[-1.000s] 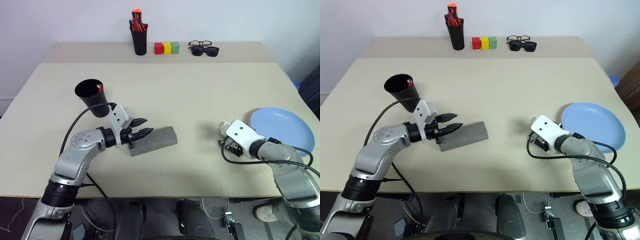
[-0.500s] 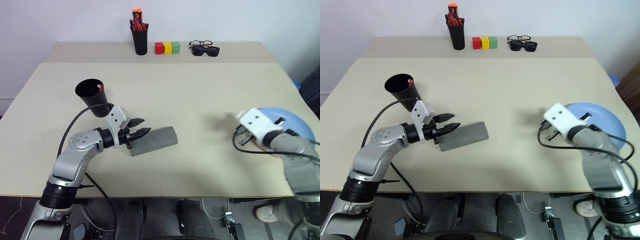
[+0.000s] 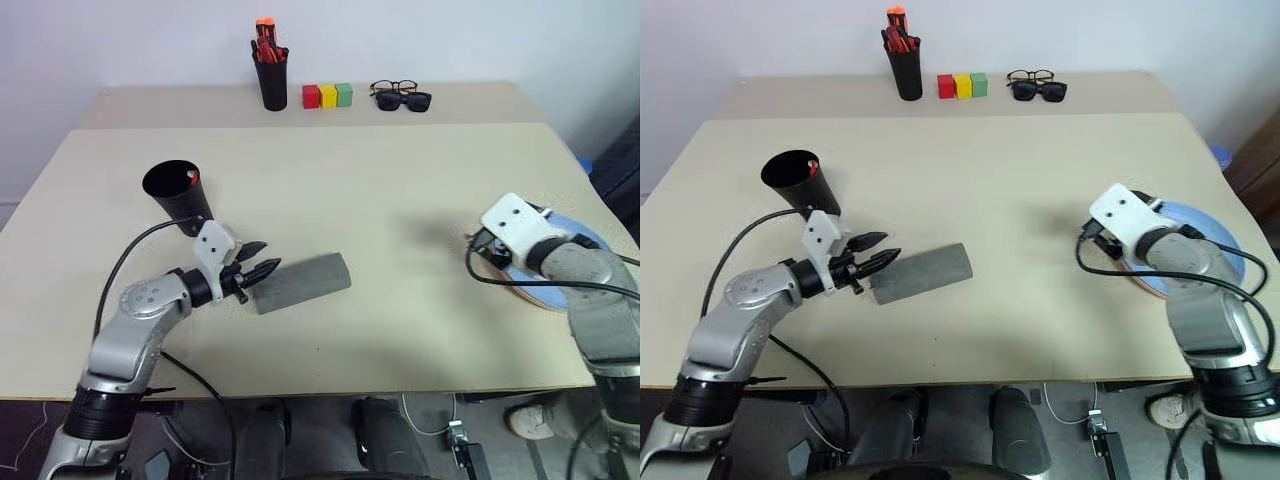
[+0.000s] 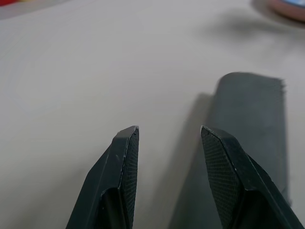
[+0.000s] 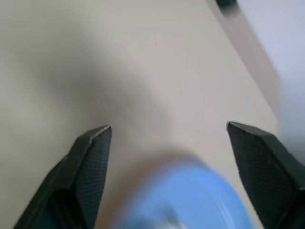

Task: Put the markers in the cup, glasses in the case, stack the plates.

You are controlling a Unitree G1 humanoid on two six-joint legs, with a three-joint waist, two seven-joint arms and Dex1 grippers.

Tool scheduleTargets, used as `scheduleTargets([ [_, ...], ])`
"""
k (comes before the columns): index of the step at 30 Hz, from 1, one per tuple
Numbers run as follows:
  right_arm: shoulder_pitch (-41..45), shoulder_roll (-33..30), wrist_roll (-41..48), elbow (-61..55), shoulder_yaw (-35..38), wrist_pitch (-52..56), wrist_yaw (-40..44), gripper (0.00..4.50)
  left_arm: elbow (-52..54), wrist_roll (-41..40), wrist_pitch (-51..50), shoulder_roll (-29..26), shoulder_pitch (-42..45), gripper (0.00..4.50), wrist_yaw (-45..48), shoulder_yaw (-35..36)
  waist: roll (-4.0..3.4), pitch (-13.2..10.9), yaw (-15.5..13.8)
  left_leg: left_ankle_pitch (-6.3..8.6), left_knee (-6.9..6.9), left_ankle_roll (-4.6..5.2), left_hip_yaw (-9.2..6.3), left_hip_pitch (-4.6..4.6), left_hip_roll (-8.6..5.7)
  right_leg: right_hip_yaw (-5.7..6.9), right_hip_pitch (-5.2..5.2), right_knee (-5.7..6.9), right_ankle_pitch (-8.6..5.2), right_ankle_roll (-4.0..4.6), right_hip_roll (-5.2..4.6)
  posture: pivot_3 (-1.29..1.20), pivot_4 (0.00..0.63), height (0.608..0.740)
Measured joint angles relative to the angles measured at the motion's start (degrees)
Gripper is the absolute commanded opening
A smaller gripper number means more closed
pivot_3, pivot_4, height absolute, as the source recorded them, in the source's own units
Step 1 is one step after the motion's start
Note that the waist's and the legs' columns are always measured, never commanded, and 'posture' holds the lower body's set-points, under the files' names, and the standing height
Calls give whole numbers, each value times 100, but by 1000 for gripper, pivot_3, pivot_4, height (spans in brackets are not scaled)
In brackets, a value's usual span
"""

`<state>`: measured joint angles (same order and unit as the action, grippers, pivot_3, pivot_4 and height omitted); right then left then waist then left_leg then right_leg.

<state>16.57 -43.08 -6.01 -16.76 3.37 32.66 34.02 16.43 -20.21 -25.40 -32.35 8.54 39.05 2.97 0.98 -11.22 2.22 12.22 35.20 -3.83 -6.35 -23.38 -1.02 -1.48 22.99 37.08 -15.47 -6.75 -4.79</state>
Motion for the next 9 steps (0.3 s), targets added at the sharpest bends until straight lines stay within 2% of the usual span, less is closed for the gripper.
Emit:
scheduleTargets([
  [4, 45, 706, 1004, 128, 142, -444, 396, 4045, 266, 256, 126, -246, -1006, 2054, -438, 912, -1, -1, 31, 1, -5, 1, 0, 4, 2, -1, 1, 3, 0, 1, 0, 0, 150, 740],
  [7, 70, 724, 1362, 477, 192, -582, 618, 4045, 295, 238, 103, -226, -1292, 2054, -734, 1604, 0, -1, -60, 0, 7, 1, -3, 3, -2, 4, -11, -4, -1, 2, -3, 0, 150, 740],
  [9, 95, 725, 1454, 620, 189, -668, 706, 4045, 386, 202, 104, -227, -1349, 2054, -799, 1817, 0, -1, -126, 0, 8, 1, 0, 3, -5, 3, -14, -12, -2, 4, -7, 0, 150, 740],
])
